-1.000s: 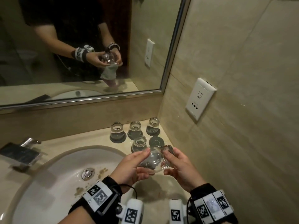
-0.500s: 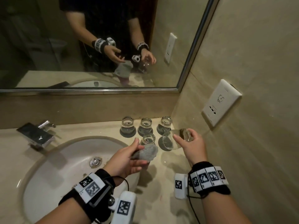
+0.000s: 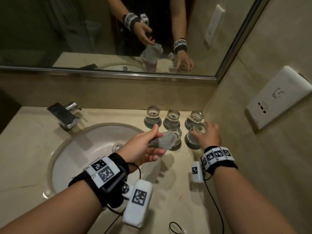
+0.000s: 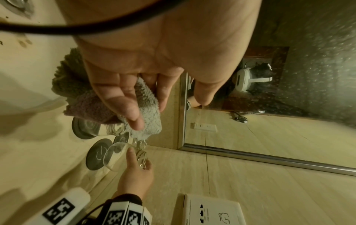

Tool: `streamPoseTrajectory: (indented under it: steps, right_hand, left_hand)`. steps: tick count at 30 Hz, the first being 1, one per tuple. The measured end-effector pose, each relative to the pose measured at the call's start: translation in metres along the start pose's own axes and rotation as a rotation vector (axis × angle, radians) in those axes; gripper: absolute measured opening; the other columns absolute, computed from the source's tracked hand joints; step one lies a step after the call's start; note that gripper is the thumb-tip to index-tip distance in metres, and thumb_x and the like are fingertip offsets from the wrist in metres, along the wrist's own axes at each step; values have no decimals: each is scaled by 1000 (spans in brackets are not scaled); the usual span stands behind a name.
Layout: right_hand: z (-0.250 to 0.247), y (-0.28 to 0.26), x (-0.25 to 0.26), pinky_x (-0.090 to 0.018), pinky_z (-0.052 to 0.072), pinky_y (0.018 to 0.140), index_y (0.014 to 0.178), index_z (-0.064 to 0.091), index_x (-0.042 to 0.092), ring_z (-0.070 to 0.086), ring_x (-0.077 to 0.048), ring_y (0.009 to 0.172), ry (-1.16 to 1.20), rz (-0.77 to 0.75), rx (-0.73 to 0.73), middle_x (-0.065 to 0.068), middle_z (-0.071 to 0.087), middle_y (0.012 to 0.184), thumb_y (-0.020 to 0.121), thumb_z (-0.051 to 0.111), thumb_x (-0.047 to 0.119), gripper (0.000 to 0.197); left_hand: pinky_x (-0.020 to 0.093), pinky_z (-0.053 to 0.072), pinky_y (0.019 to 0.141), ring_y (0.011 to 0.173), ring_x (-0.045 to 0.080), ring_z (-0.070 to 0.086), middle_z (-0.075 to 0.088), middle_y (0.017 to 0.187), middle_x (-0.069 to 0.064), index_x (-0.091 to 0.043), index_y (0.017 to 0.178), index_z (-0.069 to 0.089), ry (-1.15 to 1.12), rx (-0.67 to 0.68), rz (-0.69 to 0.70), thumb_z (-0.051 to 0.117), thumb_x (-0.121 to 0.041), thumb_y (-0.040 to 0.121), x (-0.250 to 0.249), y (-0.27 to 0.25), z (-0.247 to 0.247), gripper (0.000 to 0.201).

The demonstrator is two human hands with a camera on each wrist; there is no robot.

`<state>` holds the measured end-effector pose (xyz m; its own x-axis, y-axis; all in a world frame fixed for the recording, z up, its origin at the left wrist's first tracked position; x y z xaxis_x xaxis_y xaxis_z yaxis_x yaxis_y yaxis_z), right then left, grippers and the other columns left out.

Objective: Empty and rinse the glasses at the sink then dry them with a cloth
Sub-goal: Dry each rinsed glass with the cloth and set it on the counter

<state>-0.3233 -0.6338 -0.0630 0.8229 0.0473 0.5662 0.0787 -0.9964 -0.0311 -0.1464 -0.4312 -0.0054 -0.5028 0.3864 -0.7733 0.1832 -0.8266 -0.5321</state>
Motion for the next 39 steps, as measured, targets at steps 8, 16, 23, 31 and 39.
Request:
streamPoseTrajectory:
  steps: [8, 16, 23, 31, 39]
  right_hand:
    - [34, 22, -13, -40, 48, 97, 123, 55, 13, 54, -29, 111, -70, 25, 59, -7, 46, 126, 70, 82, 39, 65]
    - [47, 24, -19, -43, 45, 99, 126, 50, 9, 51, -31, 115, -101, 44, 90, -9, 43, 129, 71, 82, 35, 69]
    - [20, 0, 0, -43, 45, 99, 136, 39, 14, 47, -29, 120, 29, 71, 18, -9, 37, 137, 78, 75, 43, 74]
    - [33, -117, 65, -23, 51, 67, 130, 52, 29, 64, -10, 83, 710, -228, 633, 6, 63, 115, 76, 76, 3, 65]
    - [3, -144, 53, -13, 45, 58, 91, 69, 24, 60, 4, 63, 661, -222, 339, 10, 70, 74, 85, 59, -9, 35]
  left_hand:
    - [20, 50, 48, 66, 15, 66, 67, 99, 17, -10, 120, 59, -3, -58, 0, 59, -60, 68, 6, 6, -9, 73]
    - [21, 51, 51, 66, 13, 66, 68, 108, 17, -11, 120, 60, -9, -95, 10, 58, -61, 68, 9, 4, -21, 72]
    - [20, 51, 50, 61, 13, 65, 69, 102, 16, -10, 117, 60, -31, -109, 32, 59, -59, 66, 5, -2, -26, 70]
    - [21, 50, 49, 62, 13, 65, 68, 98, 8, -10, 114, 62, -22, -46, 46, 59, -56, 69, 0, -13, -15, 65]
    - [20, 50, 50, 66, 16, 65, 71, 94, 4, -16, 105, 62, 79, 46, 40, 59, -52, 76, 7, -29, 2, 47]
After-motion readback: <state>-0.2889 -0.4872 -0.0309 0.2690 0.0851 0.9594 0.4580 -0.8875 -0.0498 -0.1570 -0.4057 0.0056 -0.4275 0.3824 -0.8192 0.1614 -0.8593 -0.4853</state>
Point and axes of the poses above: each hand's wrist, its own y-axis towards the middle knuckle, its own z-axis out of the palm, x = y × z, the point moved 6 cm from there along y, towards the middle knuckle
